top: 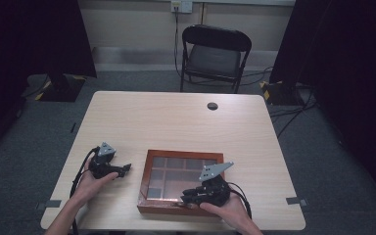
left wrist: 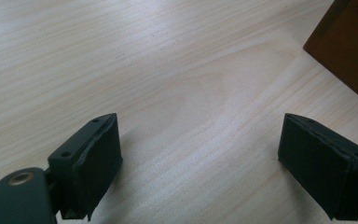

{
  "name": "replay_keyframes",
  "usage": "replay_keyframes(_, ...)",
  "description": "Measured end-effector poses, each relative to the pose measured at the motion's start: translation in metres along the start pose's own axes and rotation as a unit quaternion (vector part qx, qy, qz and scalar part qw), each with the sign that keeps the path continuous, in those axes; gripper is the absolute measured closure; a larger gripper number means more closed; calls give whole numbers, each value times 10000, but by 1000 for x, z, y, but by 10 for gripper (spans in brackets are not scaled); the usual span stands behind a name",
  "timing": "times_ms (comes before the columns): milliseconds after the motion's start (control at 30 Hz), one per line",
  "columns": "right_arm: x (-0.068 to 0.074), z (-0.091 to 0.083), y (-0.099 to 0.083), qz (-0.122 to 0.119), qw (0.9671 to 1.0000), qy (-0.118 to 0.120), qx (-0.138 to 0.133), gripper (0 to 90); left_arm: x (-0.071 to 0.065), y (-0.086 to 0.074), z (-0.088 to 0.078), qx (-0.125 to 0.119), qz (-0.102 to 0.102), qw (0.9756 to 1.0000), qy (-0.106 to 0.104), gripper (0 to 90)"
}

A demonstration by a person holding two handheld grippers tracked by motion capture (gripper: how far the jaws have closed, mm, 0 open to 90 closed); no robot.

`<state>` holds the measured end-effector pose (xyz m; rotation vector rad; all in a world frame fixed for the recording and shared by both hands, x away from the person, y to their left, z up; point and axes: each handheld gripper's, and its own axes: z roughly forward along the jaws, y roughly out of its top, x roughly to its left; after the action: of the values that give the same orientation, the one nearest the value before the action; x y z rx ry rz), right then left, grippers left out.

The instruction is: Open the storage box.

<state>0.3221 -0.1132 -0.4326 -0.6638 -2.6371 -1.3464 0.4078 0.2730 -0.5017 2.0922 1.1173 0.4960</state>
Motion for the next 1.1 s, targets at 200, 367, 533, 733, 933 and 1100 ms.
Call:
replay_keyframes(200,2,5,-6,-41,9999,160,17,756,0,0,0,3,13,10000,4,125)
replay_keyframes(367,3,9,-7,-119,9997,166,106,775,0,0,0,4,4,10000,0,125)
replay_keyframes(533,9,11,-6,-363,9992,15,133,781,0,0,0,1,0,10000,3,125)
replay_keyframes(733,8,11,-6,-302,9994,103,140,816,0,0,0,1,0,10000,1,125)
replay_keyframes(933,4,7,-6,-312,9992,160,191,821,0,0,0,1,1,10000,0,125)
replay_keyframes(1100,2,5,-7,-256,9993,185,197,821,0,0,0,4,7,10000,0,125)
